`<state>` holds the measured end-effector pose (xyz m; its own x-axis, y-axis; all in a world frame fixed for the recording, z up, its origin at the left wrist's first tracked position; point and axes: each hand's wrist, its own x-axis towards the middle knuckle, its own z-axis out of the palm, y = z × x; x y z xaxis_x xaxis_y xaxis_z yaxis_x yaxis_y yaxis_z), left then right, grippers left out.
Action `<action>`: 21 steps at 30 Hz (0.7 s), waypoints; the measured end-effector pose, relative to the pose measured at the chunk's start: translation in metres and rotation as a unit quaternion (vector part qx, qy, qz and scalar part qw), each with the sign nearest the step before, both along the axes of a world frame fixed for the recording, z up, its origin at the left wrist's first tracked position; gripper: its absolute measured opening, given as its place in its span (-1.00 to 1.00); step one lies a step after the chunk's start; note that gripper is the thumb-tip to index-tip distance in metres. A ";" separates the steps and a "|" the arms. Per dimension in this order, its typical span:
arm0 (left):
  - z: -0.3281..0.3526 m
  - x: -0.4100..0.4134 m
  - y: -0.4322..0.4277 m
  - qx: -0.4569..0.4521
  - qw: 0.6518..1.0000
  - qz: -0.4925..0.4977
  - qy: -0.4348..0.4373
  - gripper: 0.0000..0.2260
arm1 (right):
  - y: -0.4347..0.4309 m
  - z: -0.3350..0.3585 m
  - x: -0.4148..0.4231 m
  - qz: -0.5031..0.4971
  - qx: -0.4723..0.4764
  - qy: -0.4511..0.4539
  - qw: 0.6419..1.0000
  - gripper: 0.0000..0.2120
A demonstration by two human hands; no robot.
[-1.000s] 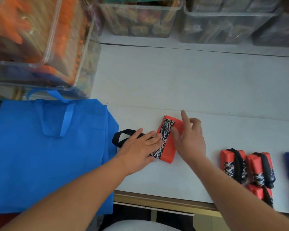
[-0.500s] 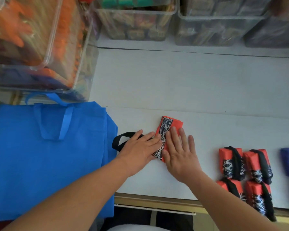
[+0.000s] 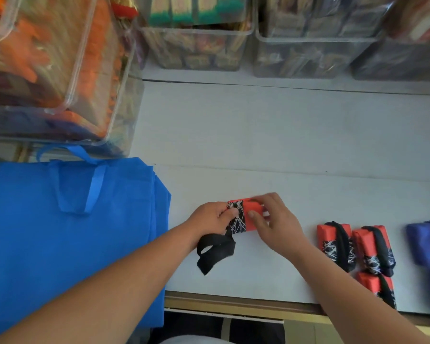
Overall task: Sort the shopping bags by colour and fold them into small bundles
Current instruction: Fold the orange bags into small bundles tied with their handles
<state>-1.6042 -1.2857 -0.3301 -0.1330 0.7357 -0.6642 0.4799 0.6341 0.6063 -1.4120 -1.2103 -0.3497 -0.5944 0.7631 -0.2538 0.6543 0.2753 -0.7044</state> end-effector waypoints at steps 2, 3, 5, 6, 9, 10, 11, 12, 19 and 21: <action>-0.003 0.004 0.006 -0.011 1.000 0.025 -0.005 -0.65 | 0.010 -0.007 -0.010 -0.011 -0.039 -0.026 0.999 -0.57; -0.003 0.005 0.008 -0.016 0.999 0.039 -0.013 -0.66 | 0.015 -0.010 -0.015 -0.006 -0.054 -0.037 0.998 -0.59; -0.003 -0.002 0.006 -0.031 0.993 0.081 -0.079 -0.70 | 0.022 -0.013 -0.023 0.000 -0.072 -0.052 0.996 -0.71; -0.002 -0.010 0.004 -0.047 0.983 0.107 -0.142 -0.75 | 0.025 -0.013 -0.026 -0.005 -0.078 -0.062 0.995 -0.76; 0.019 -0.042 0.001 -0.084 0.917 0.250 -0.299 -0.85 | 0.025 -0.013 -0.033 -0.022 -0.082 -0.094 0.992 -0.84; 0.028 -0.053 0.003 -0.090 0.892 0.319 -0.308 -0.75 | 0.024 -0.012 -0.035 -0.024 -0.080 -0.106 0.991 -0.85; 0.034 -0.065 0.006 -0.084 0.878 0.367 -0.295 -0.63 | 0.024 -0.011 -0.036 -0.026 -0.074 -0.116 0.990 -0.86; 0.042 -0.073 0.011 -0.061 0.889 0.378 -0.252 -0.56 | 0.023 -0.011 -0.037 -0.029 -0.068 -0.123 0.990 -0.87; 0.056 -0.023 0.003 0.323 0.913 -0.170 0.184 -0.65 | 0.025 -0.009 -0.036 -0.034 -0.083 -0.118 0.989 -0.86; 0.036 -0.010 -0.005 0.227 0.901 -0.307 0.208 -0.58 | 0.025 -0.010 -0.035 -0.040 -0.082 -0.097 0.991 -0.88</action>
